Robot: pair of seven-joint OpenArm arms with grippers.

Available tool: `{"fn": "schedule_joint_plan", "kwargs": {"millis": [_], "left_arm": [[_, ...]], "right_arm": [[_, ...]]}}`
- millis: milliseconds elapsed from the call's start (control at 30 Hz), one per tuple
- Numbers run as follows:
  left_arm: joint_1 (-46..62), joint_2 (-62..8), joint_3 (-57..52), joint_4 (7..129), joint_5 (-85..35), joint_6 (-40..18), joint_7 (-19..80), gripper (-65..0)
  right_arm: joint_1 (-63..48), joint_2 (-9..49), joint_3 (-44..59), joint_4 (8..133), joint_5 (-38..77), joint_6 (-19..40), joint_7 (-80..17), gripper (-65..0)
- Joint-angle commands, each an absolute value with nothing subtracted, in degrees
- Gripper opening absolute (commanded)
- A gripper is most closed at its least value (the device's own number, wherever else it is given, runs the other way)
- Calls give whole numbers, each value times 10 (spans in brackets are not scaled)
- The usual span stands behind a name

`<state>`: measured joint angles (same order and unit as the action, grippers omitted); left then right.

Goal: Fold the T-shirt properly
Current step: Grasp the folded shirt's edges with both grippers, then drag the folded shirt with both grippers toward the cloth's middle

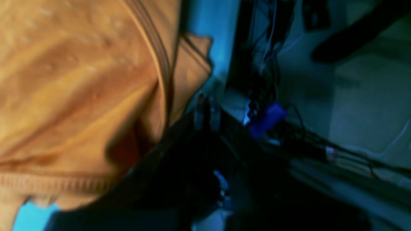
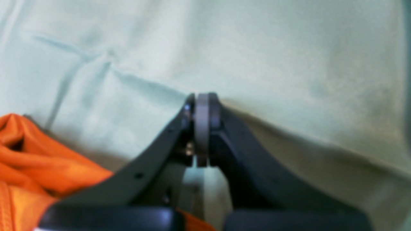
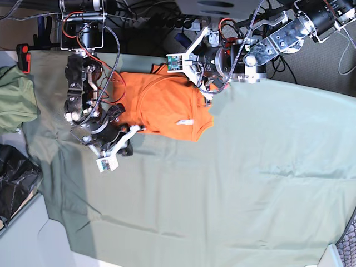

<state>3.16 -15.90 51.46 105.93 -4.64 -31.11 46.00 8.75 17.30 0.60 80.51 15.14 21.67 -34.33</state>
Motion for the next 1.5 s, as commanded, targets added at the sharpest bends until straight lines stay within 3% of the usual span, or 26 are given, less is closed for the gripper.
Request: {"fn": "schedule_joint_plan", "kwargs": {"millis": [0,400,1033,1467], "left_arm": [[27,-156,513,1059,-44,-308,450,-650],[-23,-204,513,1033,-13,-301,457,-650],[-94,-206,513,966,-4,-281,449,-650],[-109,-248,513,966,1,-283,430,-650]], "right_arm": [[99,180,8,814,154,269,-332,-650],[96,188,8,814,158,269,-341,-650],[82,201,8,814,176,269,-361,-650],[77,220,8,814,231,269,-404,-650]]}}
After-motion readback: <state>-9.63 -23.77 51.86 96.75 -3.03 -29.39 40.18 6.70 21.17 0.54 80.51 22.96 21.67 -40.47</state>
